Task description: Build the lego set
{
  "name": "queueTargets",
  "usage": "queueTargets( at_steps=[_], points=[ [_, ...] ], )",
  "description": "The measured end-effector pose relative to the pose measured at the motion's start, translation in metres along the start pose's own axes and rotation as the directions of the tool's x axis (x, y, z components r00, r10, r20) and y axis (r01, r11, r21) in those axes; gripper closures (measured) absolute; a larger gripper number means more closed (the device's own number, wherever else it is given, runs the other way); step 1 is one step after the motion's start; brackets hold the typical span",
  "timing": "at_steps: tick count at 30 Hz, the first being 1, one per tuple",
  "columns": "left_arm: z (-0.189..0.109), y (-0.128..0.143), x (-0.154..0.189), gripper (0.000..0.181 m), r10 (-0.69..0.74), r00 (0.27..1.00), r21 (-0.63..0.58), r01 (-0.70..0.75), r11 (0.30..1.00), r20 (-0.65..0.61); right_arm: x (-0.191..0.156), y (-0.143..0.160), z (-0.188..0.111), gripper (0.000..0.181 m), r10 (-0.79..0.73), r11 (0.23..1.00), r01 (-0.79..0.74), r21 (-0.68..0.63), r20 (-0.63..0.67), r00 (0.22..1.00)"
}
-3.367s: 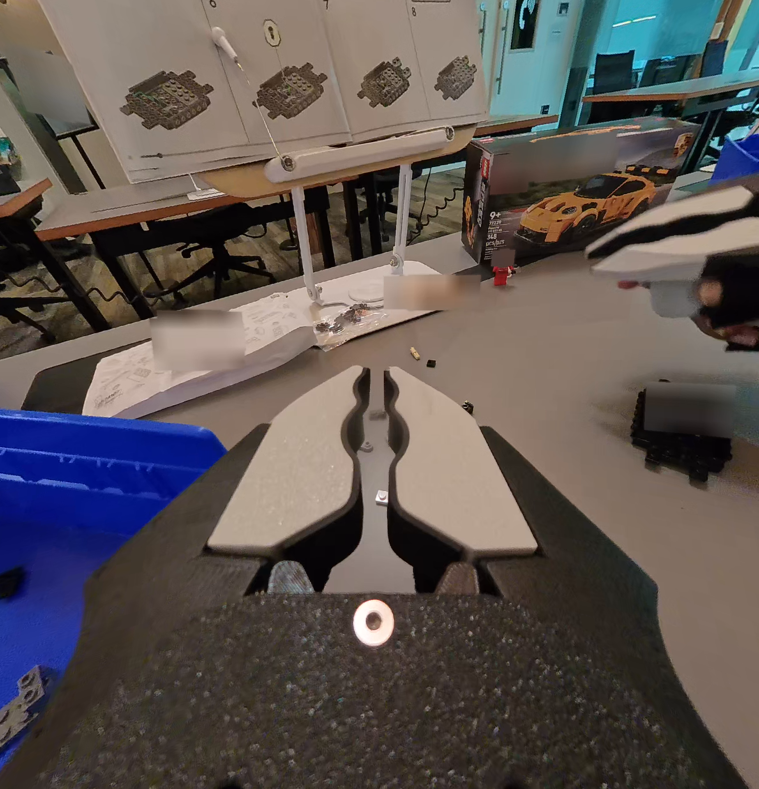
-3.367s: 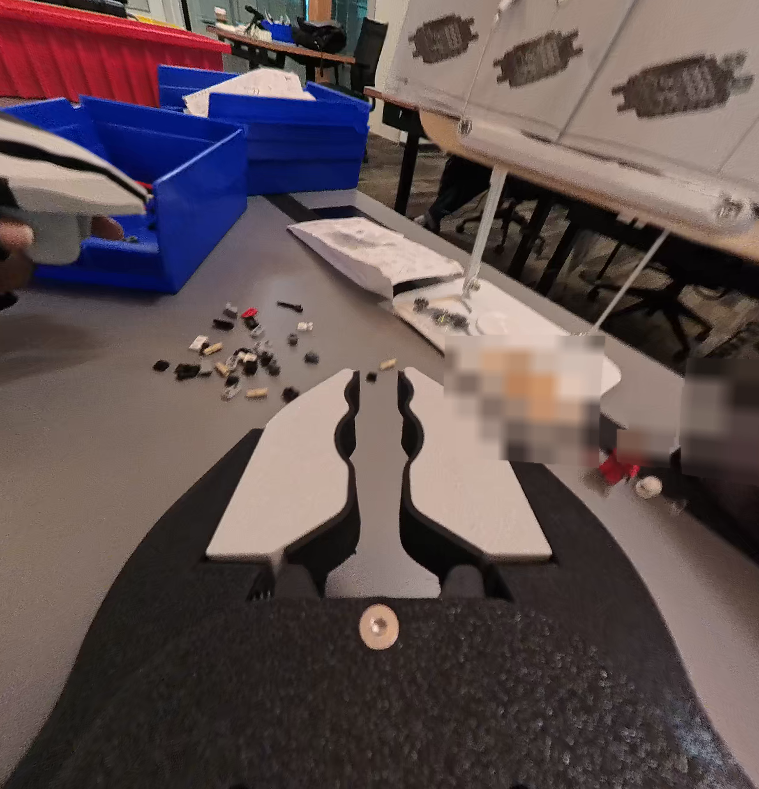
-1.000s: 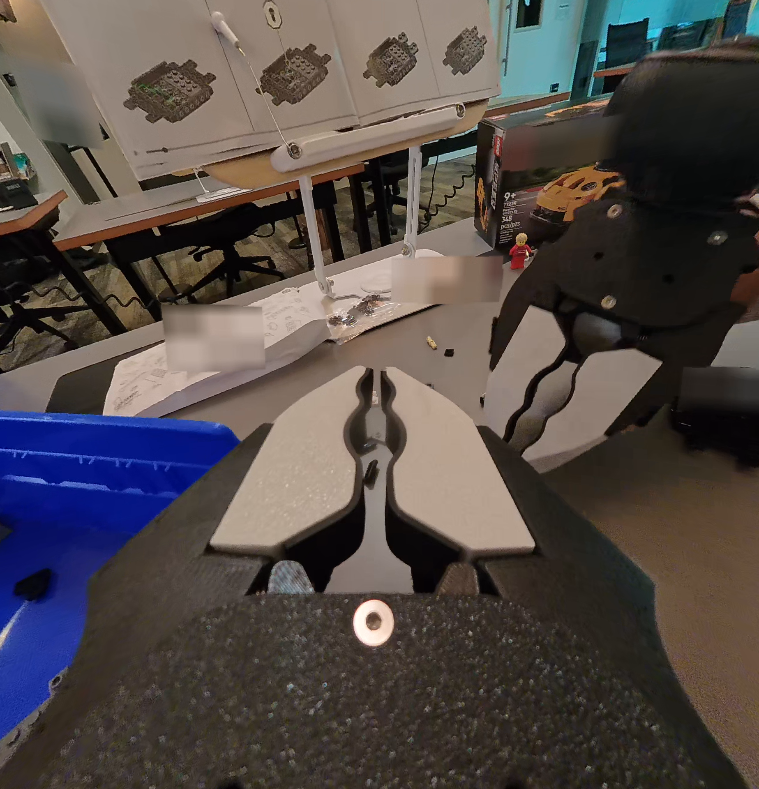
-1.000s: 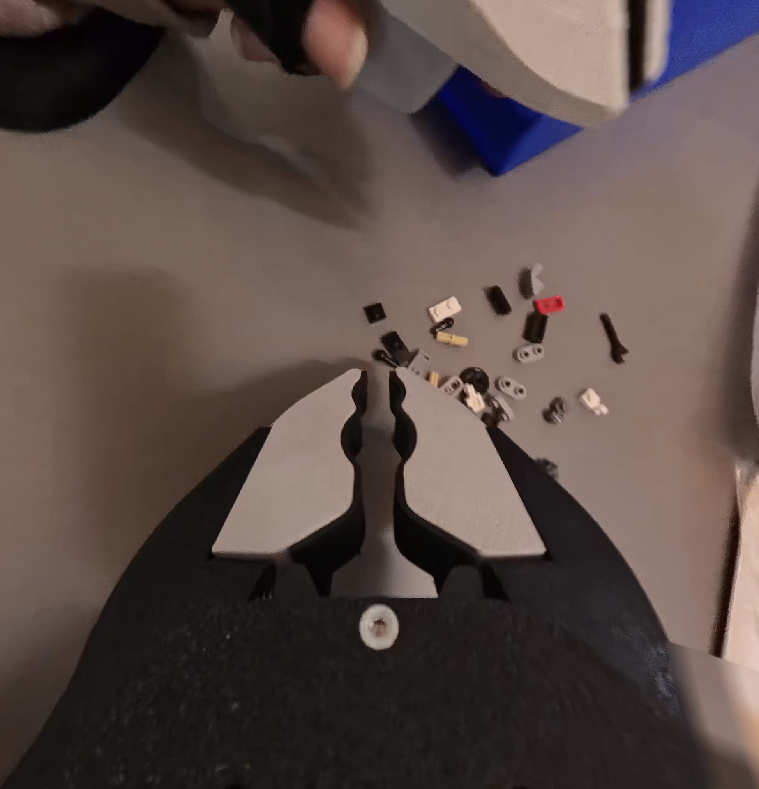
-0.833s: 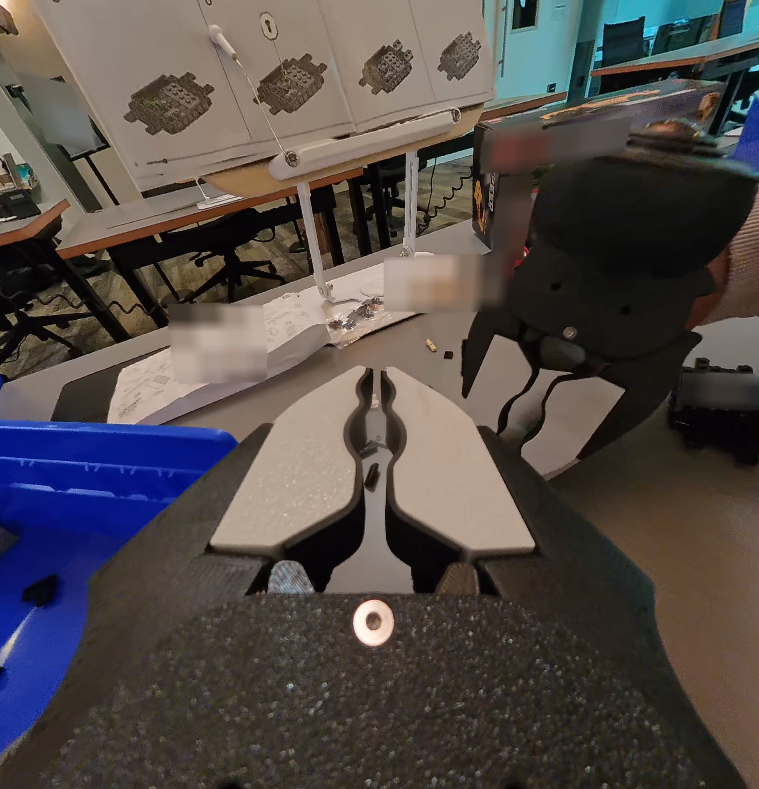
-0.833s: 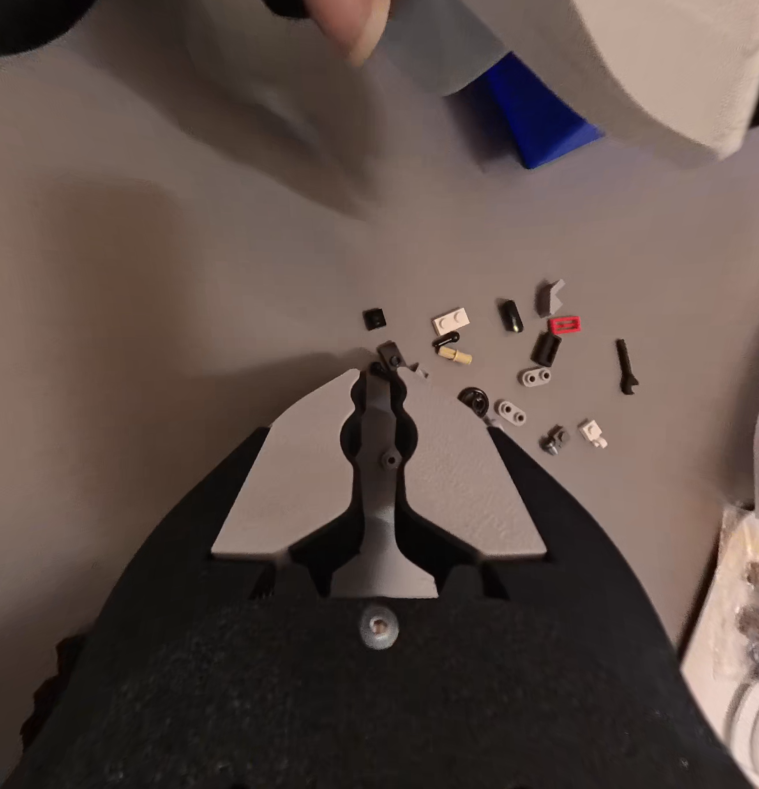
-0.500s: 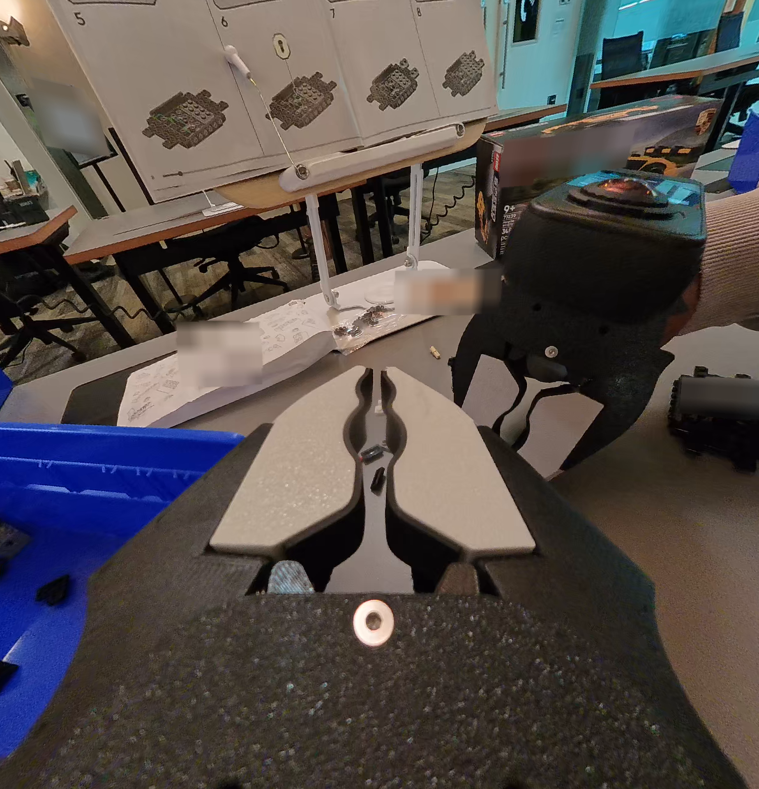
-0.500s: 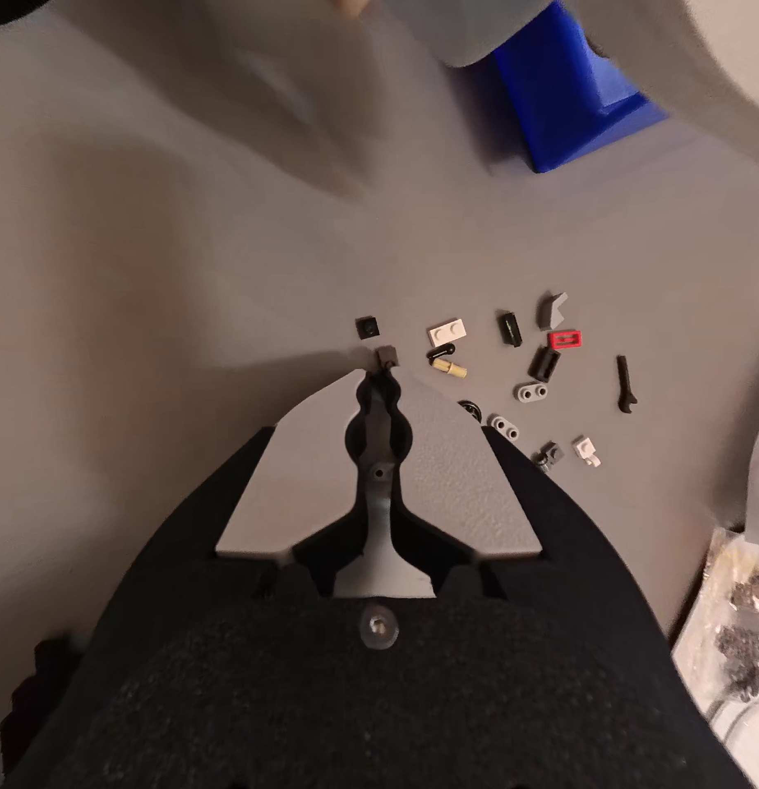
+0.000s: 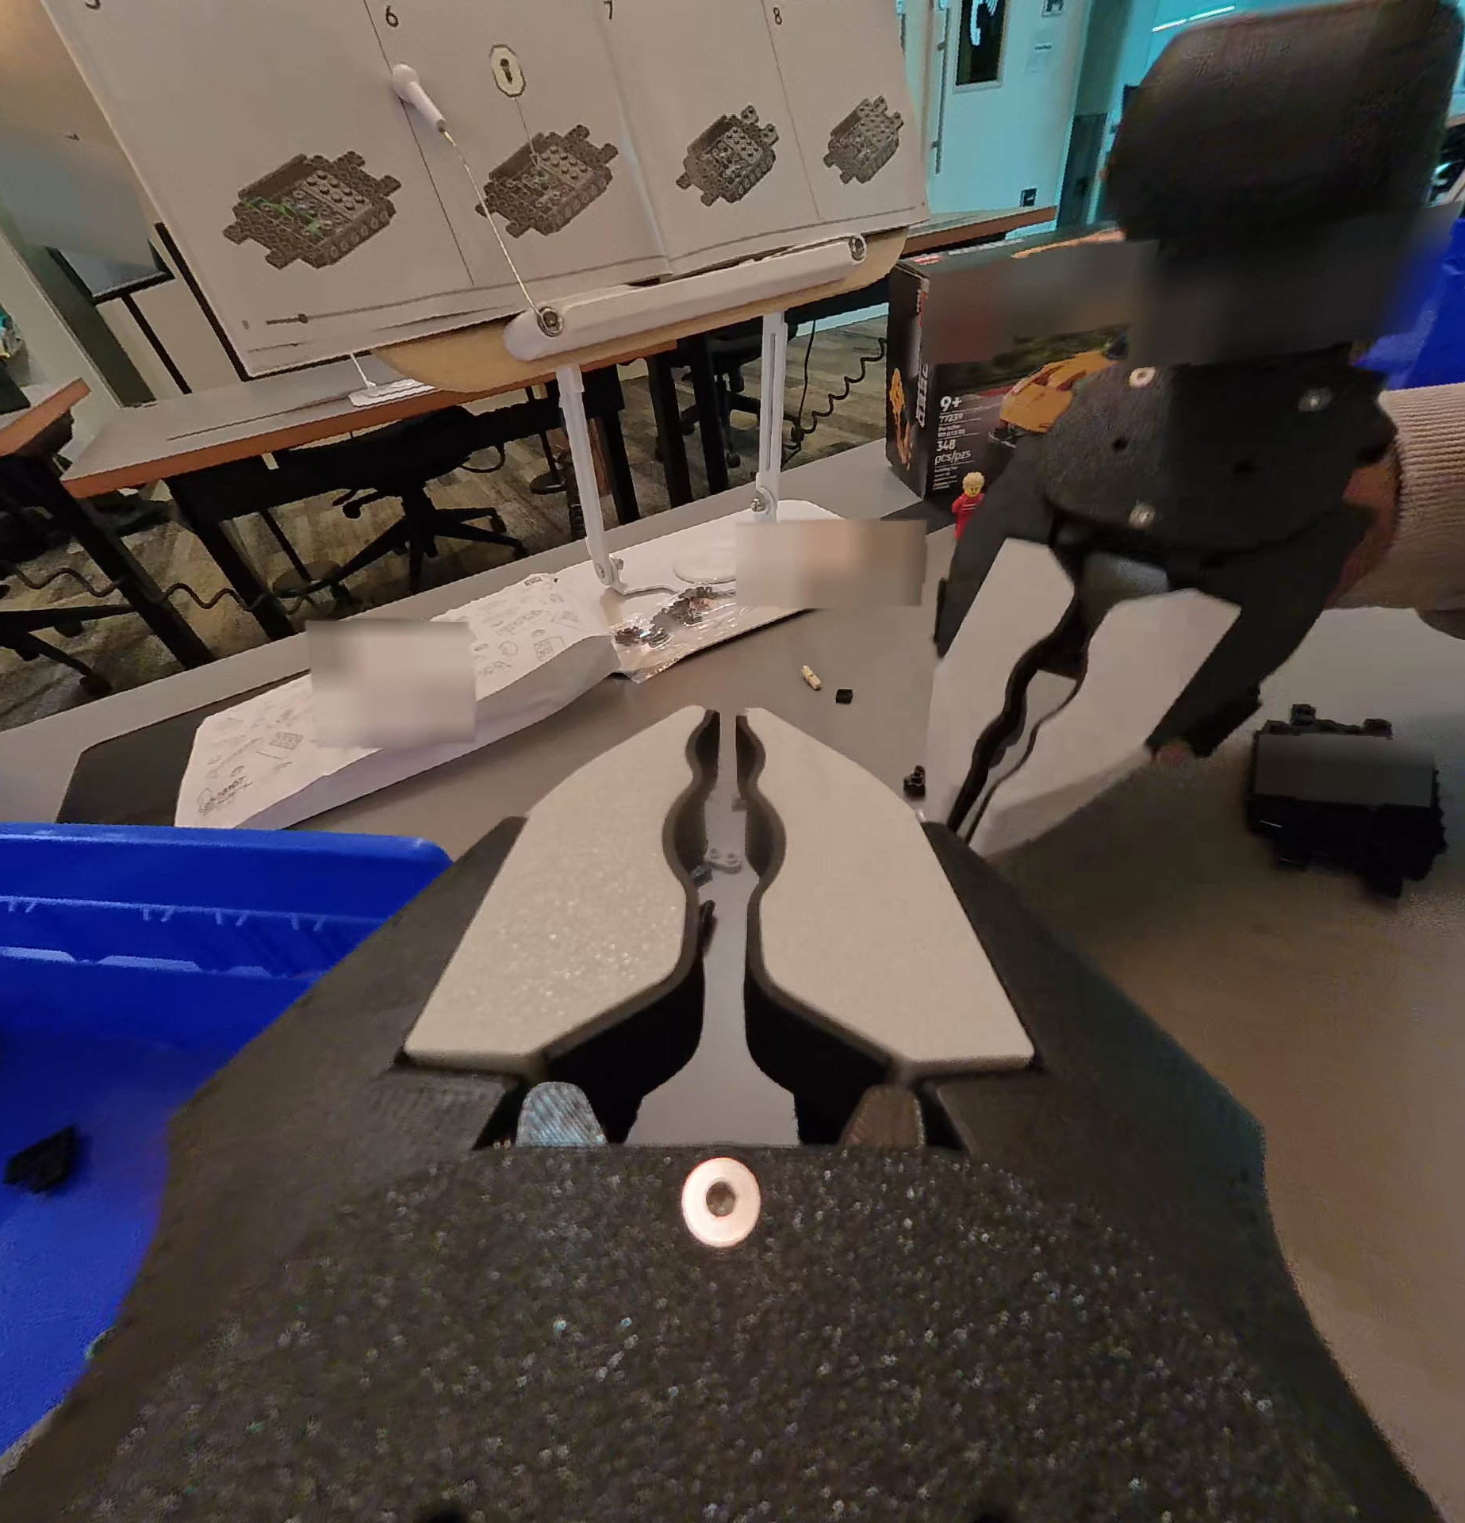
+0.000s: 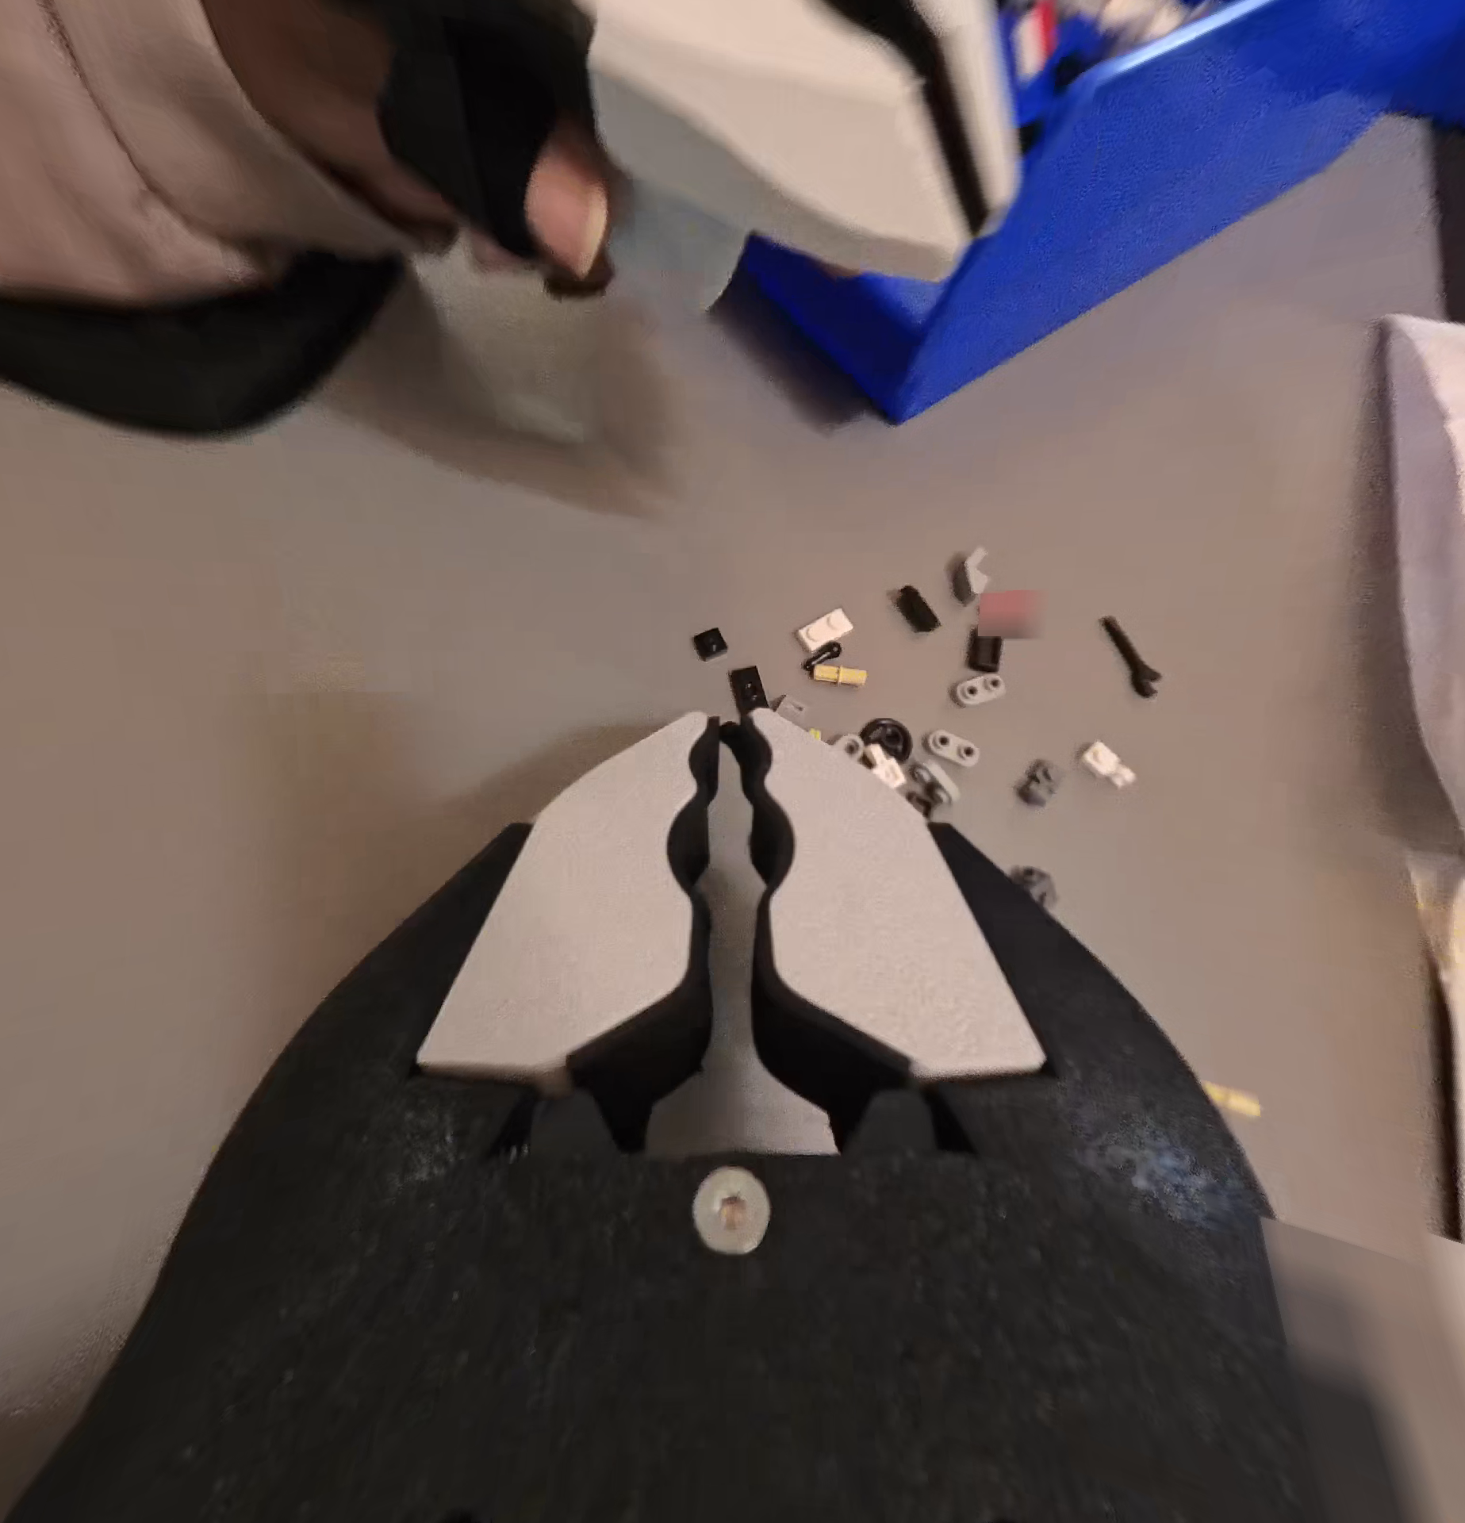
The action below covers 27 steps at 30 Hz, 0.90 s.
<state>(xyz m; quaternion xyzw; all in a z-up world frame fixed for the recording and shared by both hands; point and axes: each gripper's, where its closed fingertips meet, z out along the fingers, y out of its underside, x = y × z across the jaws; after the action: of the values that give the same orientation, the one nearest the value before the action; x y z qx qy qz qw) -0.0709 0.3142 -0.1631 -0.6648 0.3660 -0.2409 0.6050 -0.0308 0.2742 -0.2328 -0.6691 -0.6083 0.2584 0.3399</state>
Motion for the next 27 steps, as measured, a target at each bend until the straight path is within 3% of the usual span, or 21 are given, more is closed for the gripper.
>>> queueTargets(
  at_steps=[6, 12, 18, 27],
  points=[
    [0.003, 0.0, 0.013, 0.178, -0.006, 0.999, -0.003, 0.006, 1.0, -0.053, 0.001, -0.002, -0.049, 0.177, 0.257, 0.915, -0.245, 0.32, 0.004, 0.966],
    [0.009, 0.007, 0.041, 0.176, -0.029, 0.984, -0.03, 0.024, 0.999, -0.177, -0.004, -0.018, -0.077, 0.177, 0.393, 0.727, -0.428, 0.538, 0.186, 0.901],
    [0.004, 0.0, 0.094, 0.173, -0.123, 0.887, -0.026, 0.125, 0.992, -0.446, -0.013, -0.037, -0.091, 0.177, 0.377, 0.619, -0.492, 0.612, 0.317, 0.87],
    [-0.01, -0.022, 0.129, 0.169, -0.173, 0.781, 0.043, 0.248, 0.968, -0.601, -0.046, -0.05, -0.086, 0.177, 0.286, 0.621, -0.509, 0.596, 0.432, 0.855]
  ],
)
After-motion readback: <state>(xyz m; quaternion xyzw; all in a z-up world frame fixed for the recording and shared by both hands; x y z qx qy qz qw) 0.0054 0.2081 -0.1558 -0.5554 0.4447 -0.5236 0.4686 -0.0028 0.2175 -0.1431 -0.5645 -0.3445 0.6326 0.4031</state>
